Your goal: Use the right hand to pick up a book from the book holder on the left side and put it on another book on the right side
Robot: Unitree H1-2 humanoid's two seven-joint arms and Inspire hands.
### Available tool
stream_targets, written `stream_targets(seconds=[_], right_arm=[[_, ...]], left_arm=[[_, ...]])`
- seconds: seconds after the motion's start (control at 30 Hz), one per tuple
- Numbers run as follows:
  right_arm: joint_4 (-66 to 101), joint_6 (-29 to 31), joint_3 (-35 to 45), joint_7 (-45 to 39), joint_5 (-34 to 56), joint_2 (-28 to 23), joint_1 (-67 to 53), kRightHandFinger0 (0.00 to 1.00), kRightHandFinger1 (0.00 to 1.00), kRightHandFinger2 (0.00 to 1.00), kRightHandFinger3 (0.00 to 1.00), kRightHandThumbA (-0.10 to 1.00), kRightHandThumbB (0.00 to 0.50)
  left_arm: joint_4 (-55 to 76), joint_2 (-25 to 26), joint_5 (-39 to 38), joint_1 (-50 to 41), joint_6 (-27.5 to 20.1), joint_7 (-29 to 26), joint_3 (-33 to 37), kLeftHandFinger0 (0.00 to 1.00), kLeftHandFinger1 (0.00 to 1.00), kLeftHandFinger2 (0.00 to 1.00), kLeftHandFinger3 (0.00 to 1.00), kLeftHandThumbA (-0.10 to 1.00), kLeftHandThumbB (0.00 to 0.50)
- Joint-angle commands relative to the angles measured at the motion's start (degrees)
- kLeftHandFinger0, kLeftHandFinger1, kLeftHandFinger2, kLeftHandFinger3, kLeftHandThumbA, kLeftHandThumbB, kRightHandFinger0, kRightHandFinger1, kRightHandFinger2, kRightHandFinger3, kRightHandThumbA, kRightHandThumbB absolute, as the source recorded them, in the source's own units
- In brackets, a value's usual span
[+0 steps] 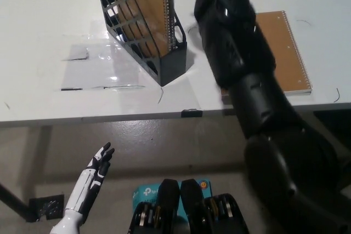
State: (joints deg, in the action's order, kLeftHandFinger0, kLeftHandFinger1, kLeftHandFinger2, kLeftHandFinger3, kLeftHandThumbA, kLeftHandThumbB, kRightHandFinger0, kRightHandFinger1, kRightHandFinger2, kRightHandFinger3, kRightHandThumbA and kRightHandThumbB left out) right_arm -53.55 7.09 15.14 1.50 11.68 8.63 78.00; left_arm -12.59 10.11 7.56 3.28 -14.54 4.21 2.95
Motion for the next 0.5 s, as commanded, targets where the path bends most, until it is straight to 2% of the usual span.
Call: stream_targets(seconds=[0.0, 0.2, 0.23, 0.33, 0.4, 0.43, 0.47], right_arm=[[2.6, -0.8, 1.2, 0.2, 3.8, -0.5, 5.2, 0.00, 0.38, 0.73, 0.72, -0.10, 0.124], [3.6, -1.6, 2.0, 0.8, 5.4, -1.1, 5.8, 0.00, 0.37, 0.73, 0.76, -0.10, 0.102], [3.9, -1.4, 2.0, 0.4, 5.5, -1.5, 5.7, 0.00, 0.37, 0.73, 0.77, -0.10, 0.096], [4.6, -1.3, 1.6, 0.3, 5.1, -2.1, 5.0, 0.00, 0.36, 0.72, 0.74, -0.10, 0.098], [4.6, 1.6, -2.8, 2.4, -1.7, -3.4, 3.1, 0.00, 0.35, 0.72, 0.69, -0.10, 0.136], [5.2, 2.0, -5.4, 3.4, -5.5, -4.1, 2.1, 0.07, 0.44, 0.82, 0.76, -0.04, 0.136], [6.3, 1.5, -7.9, 4.3, -8.3, -4.7, 1.0, 0.10, 0.46, 0.80, 0.74, 0.02, 0.132]], left_arm=[[2.3, 1.4, 0.1, 0.7, 0.1, 1.0, 0.2, 0.99, 1.00, 1.00, 1.00, 1.00, 0.164], [2.1, 1.4, 0.3, 0.8, -0.1, 0.8, 0.2, 0.98, 1.00, 1.00, 1.00, 1.00, 0.162], [1.8, 1.6, 0.9, 1.0, -0.9, 0.7, 0.4, 0.97, 1.00, 1.00, 1.00, 1.00, 0.147], [1.2, 1.7, 1.3, 1.2, -2.0, 0.5, 0.6, 0.95, 1.00, 1.00, 1.00, 1.00, 0.142], [1.3, 1.8, 2.4, 1.0, -2.5, 0.1, 0.9, 0.94, 1.00, 1.00, 1.00, 1.00, 0.130], [1.3, 1.9, 2.5, 0.9, -2.5, 0.1, 0.9, 0.94, 1.00, 1.00, 1.00, 1.00, 0.129], [1.3, 1.9, 2.3, 0.8, -2.6, 0.2, 0.9, 0.94, 1.00, 1.00, 1.00, 1.00, 0.128]])
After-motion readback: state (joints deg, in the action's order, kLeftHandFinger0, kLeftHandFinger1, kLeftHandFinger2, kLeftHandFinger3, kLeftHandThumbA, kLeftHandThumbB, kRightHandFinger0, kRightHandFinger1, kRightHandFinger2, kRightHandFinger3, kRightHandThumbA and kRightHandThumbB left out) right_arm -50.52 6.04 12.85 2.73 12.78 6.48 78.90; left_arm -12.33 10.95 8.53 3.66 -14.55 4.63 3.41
